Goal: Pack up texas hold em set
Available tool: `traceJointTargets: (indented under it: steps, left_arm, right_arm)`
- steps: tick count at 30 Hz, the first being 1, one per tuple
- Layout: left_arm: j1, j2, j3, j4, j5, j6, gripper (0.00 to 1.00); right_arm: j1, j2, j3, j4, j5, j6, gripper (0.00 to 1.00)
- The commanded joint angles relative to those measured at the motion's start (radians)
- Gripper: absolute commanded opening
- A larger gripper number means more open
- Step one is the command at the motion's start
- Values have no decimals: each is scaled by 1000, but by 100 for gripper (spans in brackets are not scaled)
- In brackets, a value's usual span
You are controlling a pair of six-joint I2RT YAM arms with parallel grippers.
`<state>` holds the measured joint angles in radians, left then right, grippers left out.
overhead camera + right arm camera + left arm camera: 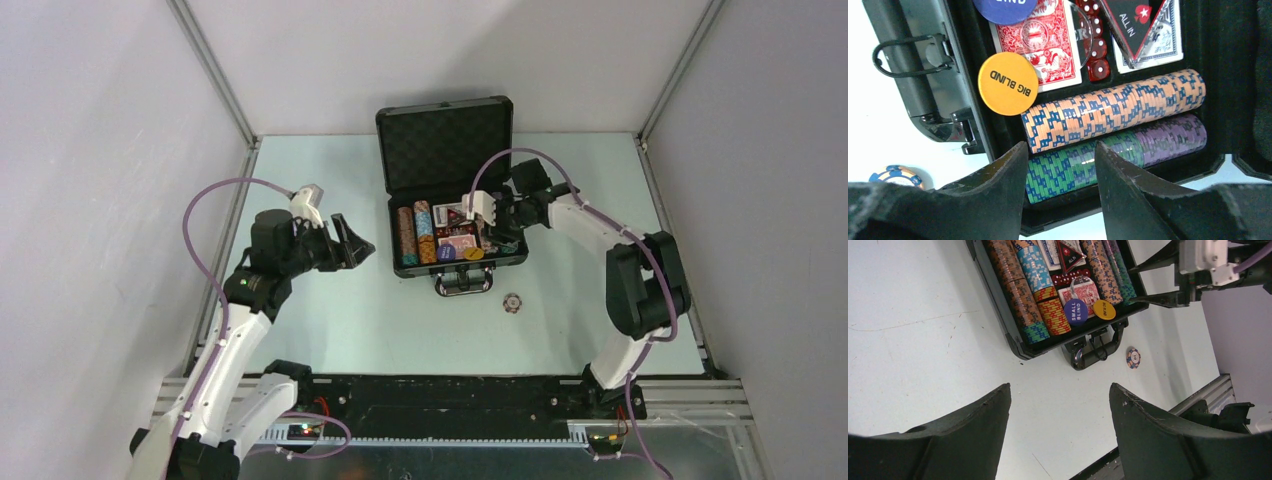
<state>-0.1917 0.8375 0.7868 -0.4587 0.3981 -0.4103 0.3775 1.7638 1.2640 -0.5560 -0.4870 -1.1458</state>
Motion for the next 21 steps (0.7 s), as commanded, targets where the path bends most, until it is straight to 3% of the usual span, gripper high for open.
traceJointTargets:
  steps: [1, 7, 10, 13, 17, 21]
  left_arm:
    - [11, -10, 14, 17, 21, -1, 77]
    - [11, -15, 14, 16, 21, 1, 77]
    - [12, -14, 14, 17, 17, 0, 77]
    - [11, -14, 13, 16, 15, -1, 77]
    - [12, -15, 11, 16, 15, -2, 77]
    - [12, -15, 11, 16, 11, -3, 78]
  right_arm:
    - [-12, -79, 5, -34, -60, -19, 55]
    - [-28, -169, -41, -3, -140, 59, 55]
    - [-70, -252, -142, 168, -246, 264, 55]
    - [-86, -380, -271, 480, -247, 507, 96]
    - [-54, -493, -382, 674, -60, 808, 99]
    - [22, -573, -389, 619, 65, 915, 99]
